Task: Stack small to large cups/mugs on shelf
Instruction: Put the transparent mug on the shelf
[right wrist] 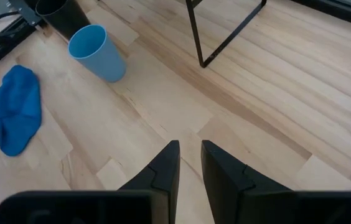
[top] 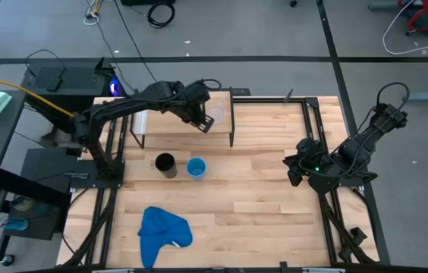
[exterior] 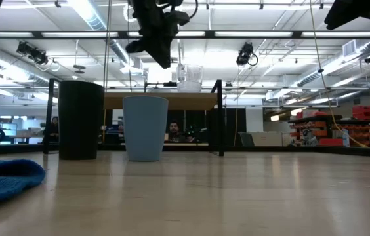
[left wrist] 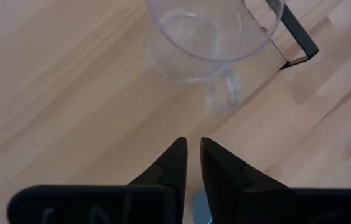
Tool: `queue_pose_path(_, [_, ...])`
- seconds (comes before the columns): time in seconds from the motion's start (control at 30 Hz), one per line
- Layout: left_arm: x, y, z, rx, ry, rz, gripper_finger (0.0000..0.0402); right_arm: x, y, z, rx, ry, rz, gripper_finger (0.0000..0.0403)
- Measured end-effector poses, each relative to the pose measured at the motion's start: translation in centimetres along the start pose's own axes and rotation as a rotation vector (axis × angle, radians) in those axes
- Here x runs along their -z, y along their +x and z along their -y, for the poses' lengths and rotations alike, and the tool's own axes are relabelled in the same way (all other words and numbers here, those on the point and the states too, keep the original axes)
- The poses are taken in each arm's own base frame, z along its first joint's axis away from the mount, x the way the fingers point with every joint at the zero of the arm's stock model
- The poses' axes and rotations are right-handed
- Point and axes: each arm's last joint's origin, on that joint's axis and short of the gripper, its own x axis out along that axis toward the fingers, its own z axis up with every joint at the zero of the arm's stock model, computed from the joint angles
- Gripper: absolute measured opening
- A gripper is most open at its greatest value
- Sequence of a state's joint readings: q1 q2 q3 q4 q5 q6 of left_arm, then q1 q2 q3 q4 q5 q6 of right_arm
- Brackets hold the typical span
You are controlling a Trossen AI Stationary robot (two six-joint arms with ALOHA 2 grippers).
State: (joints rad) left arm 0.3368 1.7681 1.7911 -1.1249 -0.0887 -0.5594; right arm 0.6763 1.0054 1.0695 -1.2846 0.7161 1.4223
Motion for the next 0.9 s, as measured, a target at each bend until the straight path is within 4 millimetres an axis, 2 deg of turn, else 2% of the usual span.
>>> queue_pose_path(0.43, [-1.0,1.3,0.4,0.031,-0.025,0.05,0.0051,0.0,0.0,0.0,0.0,0.0,0.0,0.0073])
queue_pose_path(0.9, [-1.5,1.3,0.9,0.094,-0.028,0.09,0.0048,0.0,0.0,0.0,0.0,0.0,0.0,0.0073])
